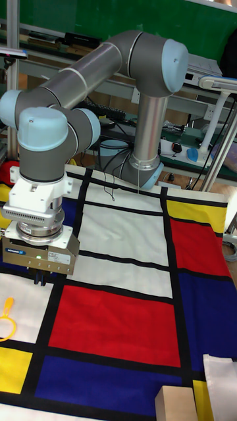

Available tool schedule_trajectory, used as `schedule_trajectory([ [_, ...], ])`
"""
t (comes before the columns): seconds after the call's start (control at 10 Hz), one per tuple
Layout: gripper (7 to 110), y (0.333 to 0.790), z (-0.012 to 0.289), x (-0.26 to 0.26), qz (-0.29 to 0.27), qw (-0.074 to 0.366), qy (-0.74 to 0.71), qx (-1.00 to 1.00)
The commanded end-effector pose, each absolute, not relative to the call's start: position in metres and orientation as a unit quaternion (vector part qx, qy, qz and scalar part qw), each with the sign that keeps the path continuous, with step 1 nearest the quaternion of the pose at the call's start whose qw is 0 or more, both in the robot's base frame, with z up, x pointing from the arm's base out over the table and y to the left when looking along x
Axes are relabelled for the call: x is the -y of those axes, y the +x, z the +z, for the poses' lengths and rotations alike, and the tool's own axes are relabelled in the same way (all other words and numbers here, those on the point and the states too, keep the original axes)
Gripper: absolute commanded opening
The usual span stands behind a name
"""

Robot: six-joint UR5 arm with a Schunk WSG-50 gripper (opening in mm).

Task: Remove the bubble ring from the ball

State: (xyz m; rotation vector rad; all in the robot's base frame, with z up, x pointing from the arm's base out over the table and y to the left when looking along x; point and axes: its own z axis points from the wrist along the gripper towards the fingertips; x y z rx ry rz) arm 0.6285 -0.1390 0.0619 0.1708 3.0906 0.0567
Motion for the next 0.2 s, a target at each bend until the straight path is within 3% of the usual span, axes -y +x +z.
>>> schedule_trajectory([
  [0.0,7,0.6424,0.0661,0.1401,0.017,0.048,0.070,-0.996],
  [0.1,7,0.6469,0.0665,0.1481,0.002,0.059,0.070,-0.996],
])
